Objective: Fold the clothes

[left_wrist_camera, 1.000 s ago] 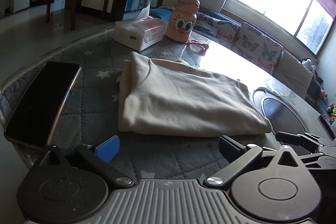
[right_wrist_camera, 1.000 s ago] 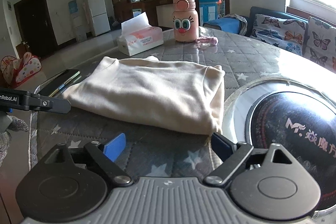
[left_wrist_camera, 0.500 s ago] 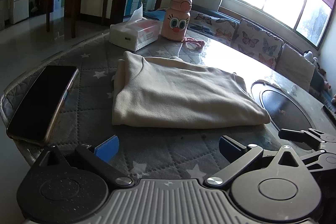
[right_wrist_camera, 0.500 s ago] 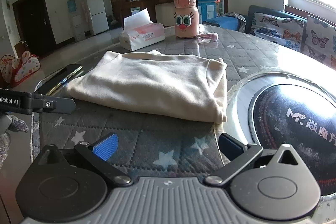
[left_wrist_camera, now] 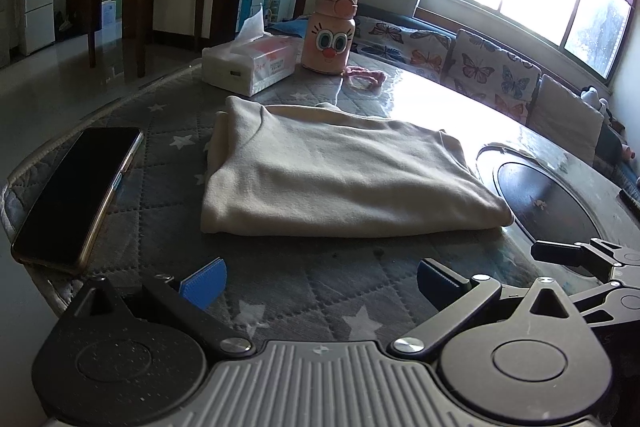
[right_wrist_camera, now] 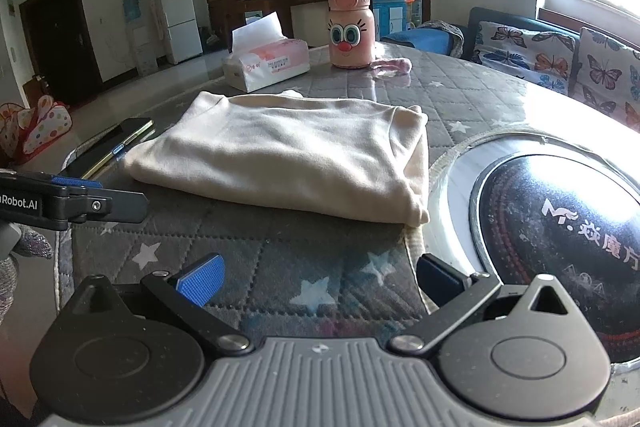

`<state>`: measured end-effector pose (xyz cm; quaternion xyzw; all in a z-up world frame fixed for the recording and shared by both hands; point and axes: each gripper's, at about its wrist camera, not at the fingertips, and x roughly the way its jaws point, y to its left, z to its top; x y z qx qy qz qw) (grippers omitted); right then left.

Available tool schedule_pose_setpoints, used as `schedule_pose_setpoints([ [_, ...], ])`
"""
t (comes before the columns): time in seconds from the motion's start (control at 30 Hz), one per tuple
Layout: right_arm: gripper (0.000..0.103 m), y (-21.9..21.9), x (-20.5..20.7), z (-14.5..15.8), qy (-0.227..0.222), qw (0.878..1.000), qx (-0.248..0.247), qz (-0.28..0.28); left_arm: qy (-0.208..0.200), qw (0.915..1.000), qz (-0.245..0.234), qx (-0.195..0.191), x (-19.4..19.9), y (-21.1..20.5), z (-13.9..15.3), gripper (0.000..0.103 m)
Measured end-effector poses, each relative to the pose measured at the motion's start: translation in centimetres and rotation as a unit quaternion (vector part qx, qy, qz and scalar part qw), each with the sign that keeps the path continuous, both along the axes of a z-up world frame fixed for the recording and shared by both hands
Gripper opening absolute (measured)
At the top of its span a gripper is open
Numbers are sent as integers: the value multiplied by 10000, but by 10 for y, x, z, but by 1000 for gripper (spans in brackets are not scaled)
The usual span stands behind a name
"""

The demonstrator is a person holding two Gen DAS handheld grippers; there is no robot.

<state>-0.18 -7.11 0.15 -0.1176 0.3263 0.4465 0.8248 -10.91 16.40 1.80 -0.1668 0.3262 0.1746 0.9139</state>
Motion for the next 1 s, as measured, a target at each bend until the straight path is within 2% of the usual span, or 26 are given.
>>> schedule_pose_setpoints([
  [1.0,103,-1,-13,-1,-59,9999,-90,62,189,9997,-27,122,5,-17,-5,103],
])
